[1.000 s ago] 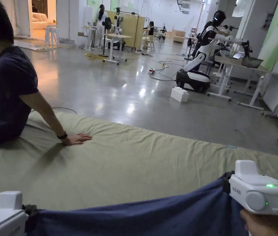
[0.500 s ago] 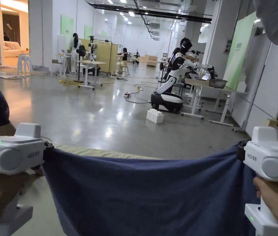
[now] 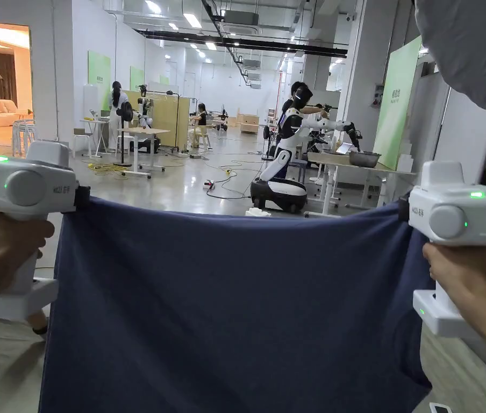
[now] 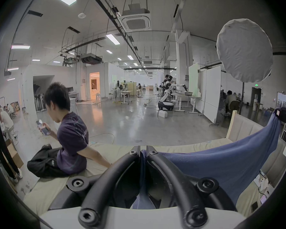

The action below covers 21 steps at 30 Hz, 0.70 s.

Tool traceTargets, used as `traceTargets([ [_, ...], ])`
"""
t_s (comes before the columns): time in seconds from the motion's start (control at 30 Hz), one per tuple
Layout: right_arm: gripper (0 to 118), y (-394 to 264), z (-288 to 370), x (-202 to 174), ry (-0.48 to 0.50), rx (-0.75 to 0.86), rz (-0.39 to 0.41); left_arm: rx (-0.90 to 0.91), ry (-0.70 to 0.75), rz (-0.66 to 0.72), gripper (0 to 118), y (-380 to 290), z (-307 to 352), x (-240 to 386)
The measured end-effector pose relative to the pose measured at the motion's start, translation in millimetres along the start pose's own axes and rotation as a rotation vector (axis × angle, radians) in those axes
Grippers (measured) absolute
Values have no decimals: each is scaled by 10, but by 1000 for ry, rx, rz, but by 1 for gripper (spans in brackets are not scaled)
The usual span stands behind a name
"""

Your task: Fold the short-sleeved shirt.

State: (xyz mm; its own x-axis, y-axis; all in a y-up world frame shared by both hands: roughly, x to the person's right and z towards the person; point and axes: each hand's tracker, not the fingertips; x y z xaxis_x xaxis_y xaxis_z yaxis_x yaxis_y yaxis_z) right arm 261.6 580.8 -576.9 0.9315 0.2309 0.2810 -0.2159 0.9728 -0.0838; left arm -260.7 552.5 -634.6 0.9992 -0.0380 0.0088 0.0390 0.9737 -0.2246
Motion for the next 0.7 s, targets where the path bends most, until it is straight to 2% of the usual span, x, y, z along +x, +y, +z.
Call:
traceTargets([
  [0.33, 3, 387, -345, -111, -30, 92, 4, 66, 31, -7, 6, 334, -314, 3],
  [0.53, 3, 95, -162, -195, -11, 89, 19, 51, 21, -60, 6, 65, -366, 40],
  [0.7, 3, -340, 142, -289, 27, 36, 54, 34, -3, -30, 6, -444, -189, 51],
])
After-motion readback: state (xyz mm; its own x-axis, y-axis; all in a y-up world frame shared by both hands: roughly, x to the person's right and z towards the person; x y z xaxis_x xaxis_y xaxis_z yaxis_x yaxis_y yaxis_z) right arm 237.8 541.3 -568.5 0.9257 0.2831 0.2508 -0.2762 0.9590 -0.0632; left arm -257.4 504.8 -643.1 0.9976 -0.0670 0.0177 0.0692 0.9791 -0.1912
